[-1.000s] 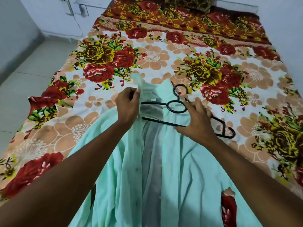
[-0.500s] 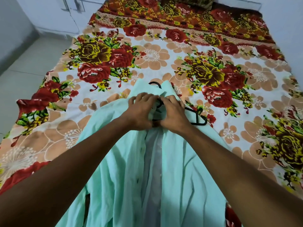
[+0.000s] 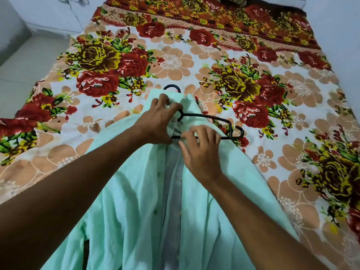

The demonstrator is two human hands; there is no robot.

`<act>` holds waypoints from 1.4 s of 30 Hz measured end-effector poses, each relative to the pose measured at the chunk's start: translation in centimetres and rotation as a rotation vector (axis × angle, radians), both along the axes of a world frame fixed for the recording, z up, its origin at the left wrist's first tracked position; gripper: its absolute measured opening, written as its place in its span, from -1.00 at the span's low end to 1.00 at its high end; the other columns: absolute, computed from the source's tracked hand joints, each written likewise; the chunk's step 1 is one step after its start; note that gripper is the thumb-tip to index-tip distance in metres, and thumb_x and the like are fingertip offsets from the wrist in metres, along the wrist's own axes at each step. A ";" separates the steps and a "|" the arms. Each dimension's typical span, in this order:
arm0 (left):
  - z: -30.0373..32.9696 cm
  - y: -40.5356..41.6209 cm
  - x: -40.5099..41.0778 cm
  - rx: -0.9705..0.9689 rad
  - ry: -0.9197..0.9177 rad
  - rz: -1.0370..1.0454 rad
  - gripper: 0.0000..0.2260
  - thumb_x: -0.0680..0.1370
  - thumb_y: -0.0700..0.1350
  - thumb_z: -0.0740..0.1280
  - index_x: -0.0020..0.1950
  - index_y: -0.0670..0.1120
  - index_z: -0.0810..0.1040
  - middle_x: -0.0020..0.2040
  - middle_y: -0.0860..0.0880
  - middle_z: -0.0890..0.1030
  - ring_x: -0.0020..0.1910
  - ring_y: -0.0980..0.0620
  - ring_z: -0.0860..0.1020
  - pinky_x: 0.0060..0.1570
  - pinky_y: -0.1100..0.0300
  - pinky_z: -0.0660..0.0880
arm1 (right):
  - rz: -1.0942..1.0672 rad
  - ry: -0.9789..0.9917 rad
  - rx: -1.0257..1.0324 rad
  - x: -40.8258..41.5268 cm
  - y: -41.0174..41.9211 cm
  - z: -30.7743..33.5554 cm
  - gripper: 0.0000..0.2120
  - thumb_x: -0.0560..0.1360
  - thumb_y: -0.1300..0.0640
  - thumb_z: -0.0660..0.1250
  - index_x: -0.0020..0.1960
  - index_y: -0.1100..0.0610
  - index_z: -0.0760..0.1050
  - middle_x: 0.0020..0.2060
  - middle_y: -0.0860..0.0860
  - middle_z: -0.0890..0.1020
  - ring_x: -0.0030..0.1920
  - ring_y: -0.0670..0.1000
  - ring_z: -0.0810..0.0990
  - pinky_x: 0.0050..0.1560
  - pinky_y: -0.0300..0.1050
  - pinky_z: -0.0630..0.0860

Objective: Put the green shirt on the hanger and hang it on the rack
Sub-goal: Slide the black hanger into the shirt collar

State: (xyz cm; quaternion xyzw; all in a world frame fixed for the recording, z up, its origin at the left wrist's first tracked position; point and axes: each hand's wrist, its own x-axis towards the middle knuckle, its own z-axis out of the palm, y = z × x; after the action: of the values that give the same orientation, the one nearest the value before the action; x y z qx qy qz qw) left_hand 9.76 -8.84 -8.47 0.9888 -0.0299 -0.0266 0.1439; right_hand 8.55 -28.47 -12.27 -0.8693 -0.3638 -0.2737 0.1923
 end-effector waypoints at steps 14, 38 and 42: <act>0.8 0.8 -0.4 -0.085 -0.122 0.014 -0.11 0.19 -0.02 0.62 0.46 0.00 0.34 0.31 -0.17 0.26 0.23 -0.24 0.33 0.02 -0.16 0.58 | -0.431 0.655 0.002 3.2 2.1 -1.1 -0.70 0.50 -0.13 0.41 0.05 0.08 0.63 -0.07 0.10 0.70 -0.05 0.24 0.67 -0.03 0.09 0.59; -0.1 -0.4 -1.1 0.113 -0.034 0.017 0.04 0.21 -0.06 0.66 0.59 0.00 0.18 0.36 -0.24 0.24 0.29 -0.30 0.32 -0.06 -0.15 0.64 | -0.438 0.484 0.427 7.1 -6.3 3.7 -0.80 0.55 0.09 0.44 -0.16 0.21 0.70 -0.34 0.05 0.68 -0.35 -0.02 0.56 -0.32 -0.16 0.41; -0.1 -0.3 -0.7 0.105 -0.018 0.023 0.11 0.22 -0.03 0.68 0.62 0.04 0.09 0.35 -0.24 0.23 0.29 -0.30 0.31 -0.02 -0.18 0.63 | -0.406 0.671 0.646 6.8 -3.3 4.0 -0.82 0.57 0.12 0.44 -0.12 0.22 0.70 -0.37 -0.04 0.63 -0.42 -0.21 0.48 -0.32 -0.29 0.37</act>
State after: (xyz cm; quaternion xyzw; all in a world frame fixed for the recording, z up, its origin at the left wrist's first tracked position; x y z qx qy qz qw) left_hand 9.10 -9.16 -8.58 0.9955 -0.0186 -0.0178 0.0917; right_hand 15.40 -31.81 -8.30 -0.8586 -0.0027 -0.1100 0.5007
